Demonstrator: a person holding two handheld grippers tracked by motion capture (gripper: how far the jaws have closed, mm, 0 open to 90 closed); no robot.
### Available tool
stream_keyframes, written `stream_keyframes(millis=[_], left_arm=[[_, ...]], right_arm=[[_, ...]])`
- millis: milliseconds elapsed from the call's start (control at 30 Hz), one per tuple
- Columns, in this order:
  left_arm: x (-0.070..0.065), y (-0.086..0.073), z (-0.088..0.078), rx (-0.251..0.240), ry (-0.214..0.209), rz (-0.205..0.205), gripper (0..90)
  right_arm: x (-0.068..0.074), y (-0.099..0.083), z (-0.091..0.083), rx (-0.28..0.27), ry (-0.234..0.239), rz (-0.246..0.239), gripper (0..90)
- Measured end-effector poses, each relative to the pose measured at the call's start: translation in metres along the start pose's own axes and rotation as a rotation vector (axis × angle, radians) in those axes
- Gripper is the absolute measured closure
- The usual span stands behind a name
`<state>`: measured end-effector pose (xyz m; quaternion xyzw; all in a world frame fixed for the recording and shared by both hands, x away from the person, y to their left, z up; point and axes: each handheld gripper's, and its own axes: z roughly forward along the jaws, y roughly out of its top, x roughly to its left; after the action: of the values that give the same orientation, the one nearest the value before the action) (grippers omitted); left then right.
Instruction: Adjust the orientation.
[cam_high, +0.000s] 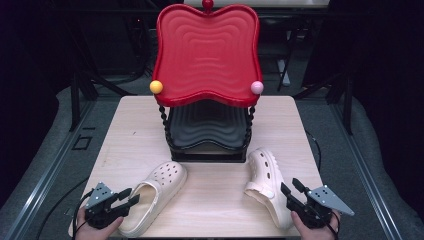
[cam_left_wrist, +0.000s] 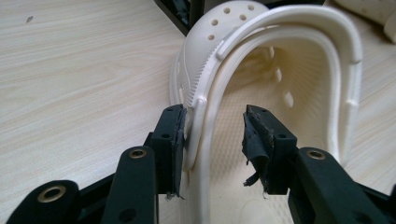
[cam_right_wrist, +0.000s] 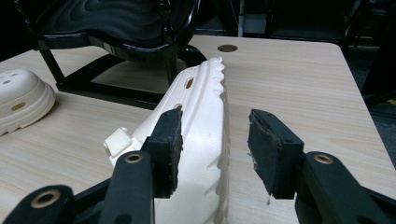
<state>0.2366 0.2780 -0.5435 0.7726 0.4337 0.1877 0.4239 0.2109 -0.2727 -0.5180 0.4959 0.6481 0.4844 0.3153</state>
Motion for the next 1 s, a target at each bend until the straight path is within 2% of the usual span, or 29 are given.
stream_keyframes(millis=[300, 467, 567, 633, 767, 1000], left_arm=[[0.002, 0.001, 0.01, 0.028, 0.009, 0.0, 61.0], [0.004, 0.002, 0.014, 0.039, 0.024, -0.008, 68.2], [0.006, 0.002, 0.015, 0.042, 0.017, -0.023, 71.6], [0.006, 0.003, 0.015, 0.046, 0.025, -0.009, 73.2], [0.003, 0.005, 0.015, 0.055, 0.039, 0.009, 75.6], [-0.008, 0.01, 0.02, 0.071, 0.027, 0.014, 77.3]], right_arm=[[-0.002, 0.0, 0.001, 0.034, 0.01, 0.015, 56.9], [-0.002, 0.0, 0.002, 0.051, 0.022, 0.028, 58.3], [0.0, 0.0, 0.002, 0.054, 0.024, 0.02, 58.2], [0.0, 0.0, 0.002, 0.052, 0.022, 0.018, 57.9], [-0.001, 0.0, 0.002, 0.048, 0.017, 0.023, 57.9], [-0.001, 0.0, 0.002, 0.045, 0.012, 0.029, 57.7]])
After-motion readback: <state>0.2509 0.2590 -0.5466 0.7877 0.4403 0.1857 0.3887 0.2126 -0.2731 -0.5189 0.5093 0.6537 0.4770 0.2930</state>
